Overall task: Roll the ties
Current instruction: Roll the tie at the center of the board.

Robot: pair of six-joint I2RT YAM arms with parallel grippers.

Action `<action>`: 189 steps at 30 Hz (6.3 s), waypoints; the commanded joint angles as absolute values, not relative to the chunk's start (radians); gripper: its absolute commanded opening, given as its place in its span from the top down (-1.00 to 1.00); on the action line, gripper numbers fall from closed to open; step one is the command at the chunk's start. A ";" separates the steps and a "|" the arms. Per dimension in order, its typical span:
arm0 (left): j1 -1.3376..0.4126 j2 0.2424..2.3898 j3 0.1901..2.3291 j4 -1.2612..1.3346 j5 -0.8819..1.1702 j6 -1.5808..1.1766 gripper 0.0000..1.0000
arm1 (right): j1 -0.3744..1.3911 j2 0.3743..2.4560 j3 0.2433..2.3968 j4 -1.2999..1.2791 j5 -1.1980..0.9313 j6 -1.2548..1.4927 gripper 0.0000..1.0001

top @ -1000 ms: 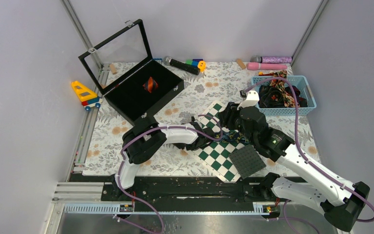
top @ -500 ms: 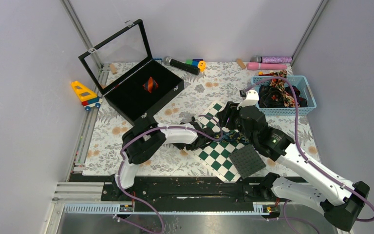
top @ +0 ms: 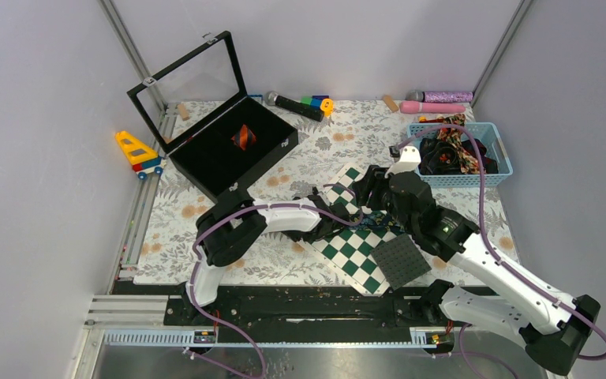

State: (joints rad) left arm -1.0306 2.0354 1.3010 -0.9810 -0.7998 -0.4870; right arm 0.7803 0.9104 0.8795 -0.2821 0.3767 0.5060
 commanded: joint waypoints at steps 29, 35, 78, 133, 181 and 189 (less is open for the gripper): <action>-1.037 1.960 1.353 -0.938 -0.761 -0.513 0.01 | 0.774 0.862 0.942 -0.287 0.425 0.501 -0.21; -1.037 1.954 1.362 -0.956 -0.787 -0.507 0.00 | 0.774 0.872 0.952 -0.286 0.427 0.498 -0.21; -0.679 1.348 1.180 -0.583 -0.396 -0.479 0.09 | 0.377 1.078 1.206 -0.420 -0.181 0.687 0.26; -0.407 1.081 0.524 -0.108 -0.023 -0.695 0.22 | 0.825 1.964 1.237 -0.036 -0.346 0.835 0.68; -0.408 1.217 0.339 0.294 0.196 -0.696 -0.07 | 0.824 1.983 1.244 -0.072 -0.322 0.810 0.67; -0.406 1.276 0.351 0.320 0.226 -0.693 -0.08 | 0.825 1.984 1.243 -0.072 -0.322 0.809 0.66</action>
State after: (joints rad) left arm -0.4110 1.2602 0.3489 0.2413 0.1890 -0.6899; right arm 0.8181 1.9797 1.2144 -0.0628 -0.3420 0.8257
